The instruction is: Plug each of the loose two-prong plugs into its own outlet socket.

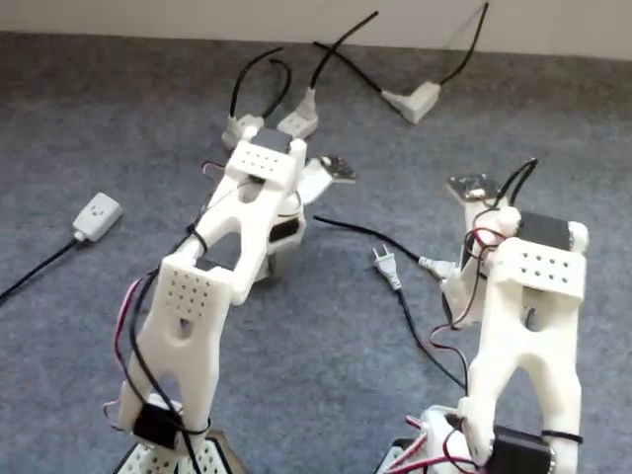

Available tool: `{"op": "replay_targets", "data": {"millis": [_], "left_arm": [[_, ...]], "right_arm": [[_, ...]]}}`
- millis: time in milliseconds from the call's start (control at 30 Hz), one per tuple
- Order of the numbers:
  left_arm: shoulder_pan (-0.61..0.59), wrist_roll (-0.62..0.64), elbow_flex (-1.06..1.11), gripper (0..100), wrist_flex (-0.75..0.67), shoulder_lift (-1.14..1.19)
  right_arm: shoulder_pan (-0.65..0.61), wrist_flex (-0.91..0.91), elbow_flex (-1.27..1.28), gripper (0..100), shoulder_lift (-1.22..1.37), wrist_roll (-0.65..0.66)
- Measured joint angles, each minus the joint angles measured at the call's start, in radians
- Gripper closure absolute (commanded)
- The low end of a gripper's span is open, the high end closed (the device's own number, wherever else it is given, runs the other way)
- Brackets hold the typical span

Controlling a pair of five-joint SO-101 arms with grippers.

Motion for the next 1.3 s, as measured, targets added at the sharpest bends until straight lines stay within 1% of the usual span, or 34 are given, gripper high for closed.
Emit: {"op": "replay_targets", "data": {"millis": [100,267,333,533,633,800,867,967,1067,1200,1300], "left_arm": [[0.0,0.029,-0.153,79,0.014,0.074],[-0.011,0.031,-0.319,79,0.008,0.101],[-0.034,0.031,-0.371,79,0.006,0.101],[-0.137,0.023,-0.43,79,0.003,0.101],[-0.195,-0.028,-0.42,79,0.003,0.086],[-0.292,-0.109,-0.275,79,0.003,-0.003],[-0.315,-0.115,-0.238,79,0.003,-0.051],[-0.315,-0.089,-0.193,79,0.003,-0.167],[-0.27,-0.081,-0.075,79,0.003,-0.31],[-0.137,-0.081,0.203,79,0.003,-0.491],[-0.037,-0.084,0.404,79,-0.014,-0.583]], "right_arm": [[0.0,-0.002,0.0,74.0,0.0,0.02],[-0.003,-0.006,0.0,74.0,0.0,0.026],[-0.003,-0.005,0.0,74.0,0.0,0.026],[-0.003,-0.025,0.0,74.0,0.0,0.026],[-0.003,-0.038,0.0,74.0,0.0,0.026],[-0.003,-0.046,0.0,74.0,0.0,0.026],[-0.003,-0.068,0.0,74.0,0.0,0.026],[-0.003,-0.081,0.0,74.0,0.0,0.026],[-0.003,-0.084,0.0,74.0,0.0,0.026],[-0.003,-0.087,0.04,74.0,0.0,0.026],[0.0,-0.094,0.078,74.0,0.0,0.026]]}}
